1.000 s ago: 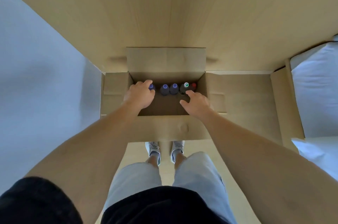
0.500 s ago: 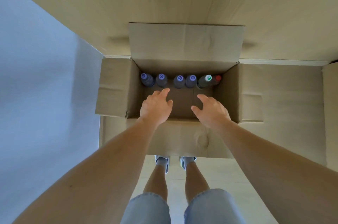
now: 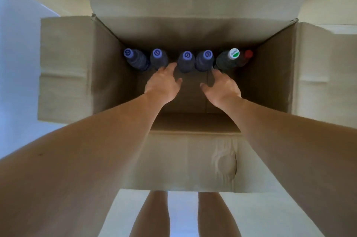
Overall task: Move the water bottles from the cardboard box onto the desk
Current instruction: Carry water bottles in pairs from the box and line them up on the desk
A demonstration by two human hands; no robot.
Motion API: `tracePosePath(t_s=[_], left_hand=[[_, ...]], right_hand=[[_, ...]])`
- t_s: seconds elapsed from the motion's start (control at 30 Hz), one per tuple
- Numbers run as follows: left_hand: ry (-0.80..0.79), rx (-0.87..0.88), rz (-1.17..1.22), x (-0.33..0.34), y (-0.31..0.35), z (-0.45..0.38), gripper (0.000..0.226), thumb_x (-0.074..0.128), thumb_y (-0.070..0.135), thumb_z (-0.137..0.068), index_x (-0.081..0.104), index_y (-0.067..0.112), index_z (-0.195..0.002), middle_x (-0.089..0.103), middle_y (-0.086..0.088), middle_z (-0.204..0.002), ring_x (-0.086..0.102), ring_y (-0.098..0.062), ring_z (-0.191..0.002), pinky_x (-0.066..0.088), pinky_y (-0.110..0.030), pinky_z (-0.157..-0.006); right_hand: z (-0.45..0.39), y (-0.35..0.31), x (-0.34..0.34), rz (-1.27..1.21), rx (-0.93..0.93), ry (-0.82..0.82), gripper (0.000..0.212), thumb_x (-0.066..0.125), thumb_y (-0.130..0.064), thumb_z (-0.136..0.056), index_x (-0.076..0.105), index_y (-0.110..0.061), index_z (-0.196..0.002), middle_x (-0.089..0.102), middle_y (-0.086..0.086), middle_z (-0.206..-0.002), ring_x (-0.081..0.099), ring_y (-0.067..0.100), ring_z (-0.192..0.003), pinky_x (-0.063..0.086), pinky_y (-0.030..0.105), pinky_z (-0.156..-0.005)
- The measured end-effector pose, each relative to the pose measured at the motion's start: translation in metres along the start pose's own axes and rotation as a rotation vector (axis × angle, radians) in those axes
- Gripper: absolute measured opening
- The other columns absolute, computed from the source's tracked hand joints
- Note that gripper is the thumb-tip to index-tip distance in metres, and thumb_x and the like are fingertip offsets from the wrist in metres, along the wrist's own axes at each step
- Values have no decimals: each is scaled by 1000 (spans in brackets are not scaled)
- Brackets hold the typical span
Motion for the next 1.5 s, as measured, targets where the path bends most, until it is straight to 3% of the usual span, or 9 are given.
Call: tracePosePath(t_s=[0.2, 0.4, 0.57, 0.77, 0.93, 1.13, 1.33, 1.5], left_hand=[[18, -2, 77, 38, -13, -55, 64, 55, 36, -101, 26, 28, -157, 42, -10, -155, 42, -32, -141, 39, -45, -112], [57, 21, 184, 53, -12, -99, 68, 63, 29, -97, 28, 26, -156, 51, -15, -145, 49, -36, -131, 42, -40, -103], [68, 18, 241, 60, -11, -126, 74, 69, 27, -93, 30, 20, -155, 52, -13, -147, 48, -35, -134, 39, -37, -106], [100, 7, 293, 70, -9, -141, 70, 74, 24, -89, 38, 18, -148, 55, -10, -143, 50, -32, -133, 43, -38, -107], [136, 92, 294, 71, -15, -141, 66, 77, 21, -86, 44, 13, -143, 58, -10, -140, 52, -31, -131, 44, -40, -105], [115, 147, 250, 66, -22, -129, 62, 79, 18, -84, 48, 11, -137, 62, -11, -133, 57, -31, -124, 48, -40, -100], [52, 160, 200, 76, -38, -103, 70, 84, 16, -78, 47, 12, -138, 60, -10, -134, 58, -28, -124, 48, -42, -103], [-16, 154, 163, 76, -43, -112, 87, 87, 11, -73, 41, 13, -147, 55, -11, -141, 52, -29, -131, 45, -42, -108]], right_hand=[[-62, 13, 36, -54, 27, 40, 81, 61, -42, -96, 15, -21, -160, 23, 5, -164, 33, 29, -147, 35, 41, -113], [-109, 14, 45, -182, -15, 125, 85, 72, -26, -89, 22, -18, -157, 36, 9, -156, 43, 32, -139, 40, 43, -110], [-126, 15, 54, -184, -45, 230, 83, 73, -18, -86, 27, -15, -155, 41, 14, -151, 46, 33, -135, 41, 41, -107], [-140, 14, 57, -117, -75, 302, 76, 79, -21, -82, 39, -13, -145, 40, 13, -148, 48, 34, -131, 45, 41, -101], [-147, 18, 52, -106, -95, 273, 78, 80, -26, -82, 37, -13, -145, 58, 12, -134, 56, 34, -123, 50, 42, -95], [-129, 25, 60, -84, -148, 261, 62, 80, -25, -82, 50, -14, -135, 56, 11, -135, 55, 31, -125, 46, 40, -99], [-102, 42, 84, -145, -125, 141, 75, 84, -24, -78, 44, -15, -140, 50, 9, -141, 53, 29, -128, 48, 41, -101], [-111, 46, 85, -233, -140, 25, 96, 87, -11, -72, 35, -20, -151, 48, 10, -147, 47, 29, -135, 41, 40, -108]])
Point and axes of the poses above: each hand's wrist, its own z-axis away from the middle knuckle, its own x-axis out of the palm, y = z × x, the point moved 1 cm from there along -z, towards the middle knuckle
